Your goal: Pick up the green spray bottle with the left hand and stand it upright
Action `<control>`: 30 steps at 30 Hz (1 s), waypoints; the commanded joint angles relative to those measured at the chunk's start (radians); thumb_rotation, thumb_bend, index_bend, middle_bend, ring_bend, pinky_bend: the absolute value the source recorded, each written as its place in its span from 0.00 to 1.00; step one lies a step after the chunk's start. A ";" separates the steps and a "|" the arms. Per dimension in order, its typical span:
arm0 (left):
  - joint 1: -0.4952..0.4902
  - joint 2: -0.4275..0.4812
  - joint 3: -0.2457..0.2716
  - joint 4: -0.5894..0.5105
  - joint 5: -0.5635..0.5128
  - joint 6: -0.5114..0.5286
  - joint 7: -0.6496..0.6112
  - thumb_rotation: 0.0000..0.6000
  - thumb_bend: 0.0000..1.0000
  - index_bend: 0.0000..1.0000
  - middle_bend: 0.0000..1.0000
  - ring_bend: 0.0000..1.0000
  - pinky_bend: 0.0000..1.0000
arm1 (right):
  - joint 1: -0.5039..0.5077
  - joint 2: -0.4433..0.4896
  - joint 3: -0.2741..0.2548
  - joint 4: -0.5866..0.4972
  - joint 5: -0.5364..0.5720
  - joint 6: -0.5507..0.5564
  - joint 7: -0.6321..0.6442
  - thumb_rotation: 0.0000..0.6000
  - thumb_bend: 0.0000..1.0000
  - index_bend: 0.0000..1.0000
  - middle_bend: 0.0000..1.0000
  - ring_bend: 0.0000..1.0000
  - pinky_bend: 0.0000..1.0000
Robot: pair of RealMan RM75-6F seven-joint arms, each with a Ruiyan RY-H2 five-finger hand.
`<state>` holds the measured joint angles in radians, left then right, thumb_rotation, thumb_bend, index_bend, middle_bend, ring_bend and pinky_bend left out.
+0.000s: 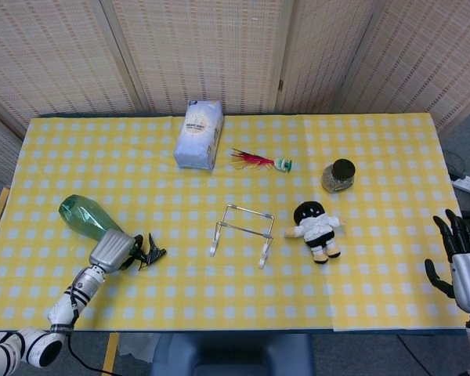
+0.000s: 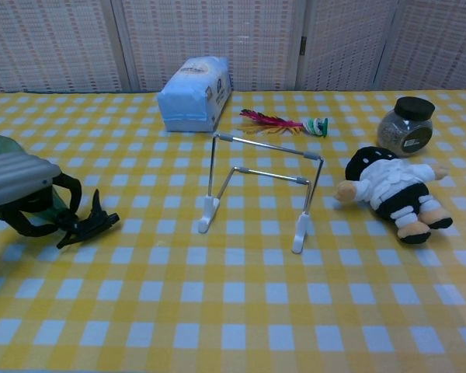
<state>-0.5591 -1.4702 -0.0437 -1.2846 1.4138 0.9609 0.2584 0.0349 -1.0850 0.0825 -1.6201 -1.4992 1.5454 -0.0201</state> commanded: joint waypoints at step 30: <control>0.116 0.508 -0.384 -0.455 -0.373 -0.131 -1.120 1.00 0.52 0.56 1.00 1.00 1.00 | -0.015 0.010 -0.022 -0.011 -0.054 0.025 0.029 1.00 0.46 0.00 0.00 0.00 0.00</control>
<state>-0.4388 -1.0378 -0.4082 -1.7071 1.0890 0.9399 -0.7839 0.0201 -1.0747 0.0599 -1.6310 -1.5533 1.5702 0.0085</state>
